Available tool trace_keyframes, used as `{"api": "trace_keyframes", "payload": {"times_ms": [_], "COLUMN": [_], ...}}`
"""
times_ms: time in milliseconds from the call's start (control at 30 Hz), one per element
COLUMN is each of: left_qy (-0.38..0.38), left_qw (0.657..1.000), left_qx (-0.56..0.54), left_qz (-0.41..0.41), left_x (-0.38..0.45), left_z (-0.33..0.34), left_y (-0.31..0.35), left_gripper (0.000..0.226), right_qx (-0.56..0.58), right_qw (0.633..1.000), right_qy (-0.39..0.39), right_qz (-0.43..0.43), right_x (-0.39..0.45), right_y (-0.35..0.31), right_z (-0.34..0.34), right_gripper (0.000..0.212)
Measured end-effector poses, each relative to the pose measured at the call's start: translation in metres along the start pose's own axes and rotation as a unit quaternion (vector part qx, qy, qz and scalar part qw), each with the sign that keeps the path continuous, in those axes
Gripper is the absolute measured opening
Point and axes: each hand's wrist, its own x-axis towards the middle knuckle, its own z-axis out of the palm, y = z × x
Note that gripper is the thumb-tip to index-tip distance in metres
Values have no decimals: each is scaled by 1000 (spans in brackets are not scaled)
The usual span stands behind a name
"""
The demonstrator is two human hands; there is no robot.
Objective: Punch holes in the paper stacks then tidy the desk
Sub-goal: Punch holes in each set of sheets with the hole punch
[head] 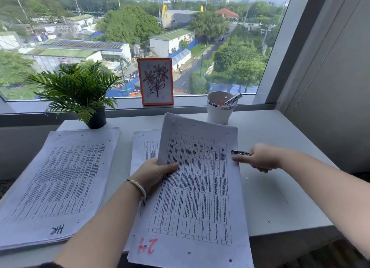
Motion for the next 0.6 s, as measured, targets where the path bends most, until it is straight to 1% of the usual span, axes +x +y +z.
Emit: {"api": "trace_keyframes", "payload": {"times_ms": [167, 233, 300, 400, 600], "left_qy": [11, 12, 15, 15, 18], "left_qw": [1000, 1000, 1000, 999, 999], "left_qx": [16, 20, 24, 34, 27], "left_qz": [-3, -6, -10, -18, -33], "left_x": [5, 5, 5, 4, 4], "left_z": [1, 1, 1, 1, 1], "left_y": [-1, -1, -1, 0, 0], "left_gripper": [22, 24, 27, 30, 32], "right_qx": [-9, -37, -41, -18, 39], "right_qw": [999, 996, 994, 998, 998], "right_qy": [50, 79, 101, 64, 25], "right_qz": [-8, -17, -17, 5, 35], "right_x": [-5, -6, -7, -6, -5], "right_y": [4, 7, 9, 9, -4], "right_z": [10, 15, 17, 17, 4], "right_gripper": [82, 84, 84, 86, 76]}}
